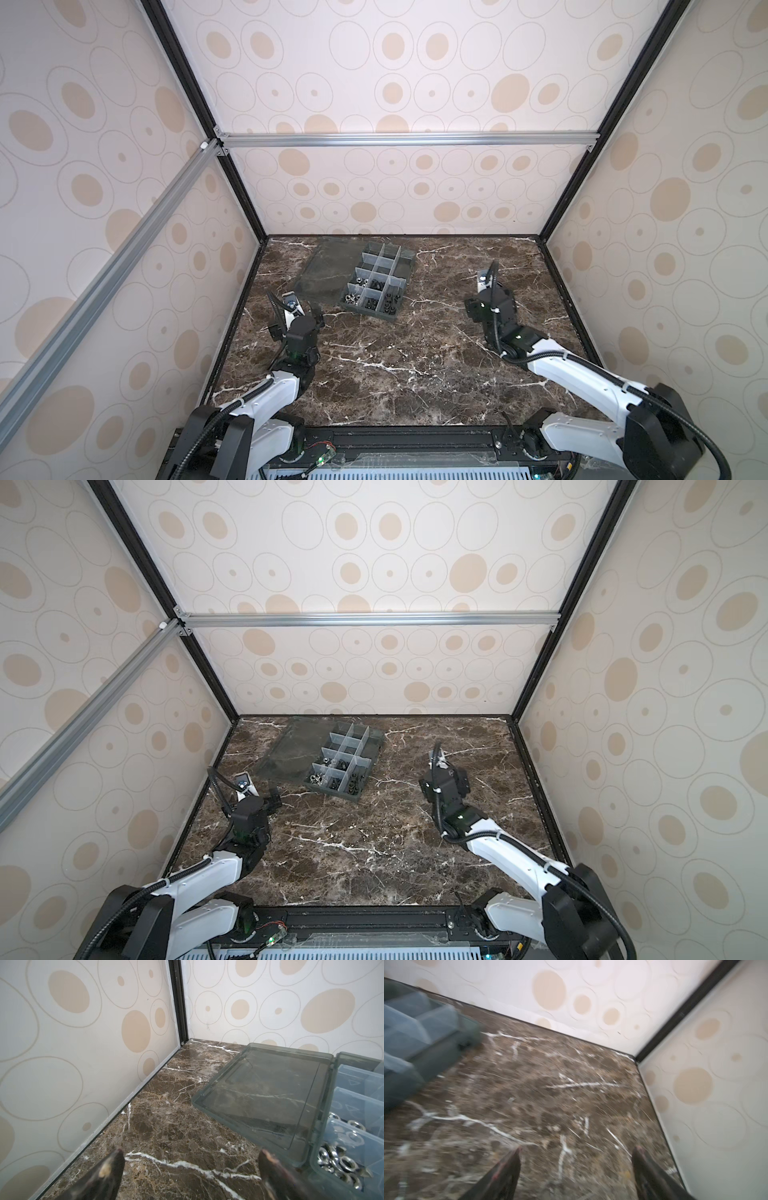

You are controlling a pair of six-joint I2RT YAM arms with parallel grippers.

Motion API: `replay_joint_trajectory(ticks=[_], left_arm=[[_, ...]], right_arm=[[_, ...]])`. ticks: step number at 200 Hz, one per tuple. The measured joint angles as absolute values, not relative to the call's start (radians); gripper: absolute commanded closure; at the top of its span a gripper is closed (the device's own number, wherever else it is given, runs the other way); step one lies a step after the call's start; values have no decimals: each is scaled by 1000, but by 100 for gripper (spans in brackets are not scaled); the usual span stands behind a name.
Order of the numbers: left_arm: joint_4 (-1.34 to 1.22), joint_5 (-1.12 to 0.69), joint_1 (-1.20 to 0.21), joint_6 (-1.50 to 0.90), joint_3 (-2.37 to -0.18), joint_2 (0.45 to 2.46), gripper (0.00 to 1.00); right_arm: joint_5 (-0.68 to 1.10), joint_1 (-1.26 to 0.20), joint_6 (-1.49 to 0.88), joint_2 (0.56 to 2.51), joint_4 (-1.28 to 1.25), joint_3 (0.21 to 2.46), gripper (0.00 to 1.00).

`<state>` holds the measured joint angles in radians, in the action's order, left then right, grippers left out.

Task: Sort the screws and nuts into containers
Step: Reset both arms

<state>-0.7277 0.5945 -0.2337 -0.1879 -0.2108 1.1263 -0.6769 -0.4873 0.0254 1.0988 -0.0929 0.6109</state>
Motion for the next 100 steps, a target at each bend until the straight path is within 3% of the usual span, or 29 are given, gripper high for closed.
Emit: replay_joint_trajectory(ticks=[9,15,42,71,100], left_arm=[[-796,579,-231,-165,-181,1159,0],[-846,564,-229,-147,-167,1190,0],[-999,499,-224,-79,-169,1335,0],[-1137,410,-207,-3,-165,1390,0],[-1333,303,-121,4,-107,1462,0]], right_arm=[[-677,-432,6,1031,-97,562,10],[-675,-394,-4,987,-106,532,0],[-625,-263,-18,894,-237,364,1],[-502,-130,-29,1038,-327,299,0],[-384,-93,-27,1196,-512,277,0]])
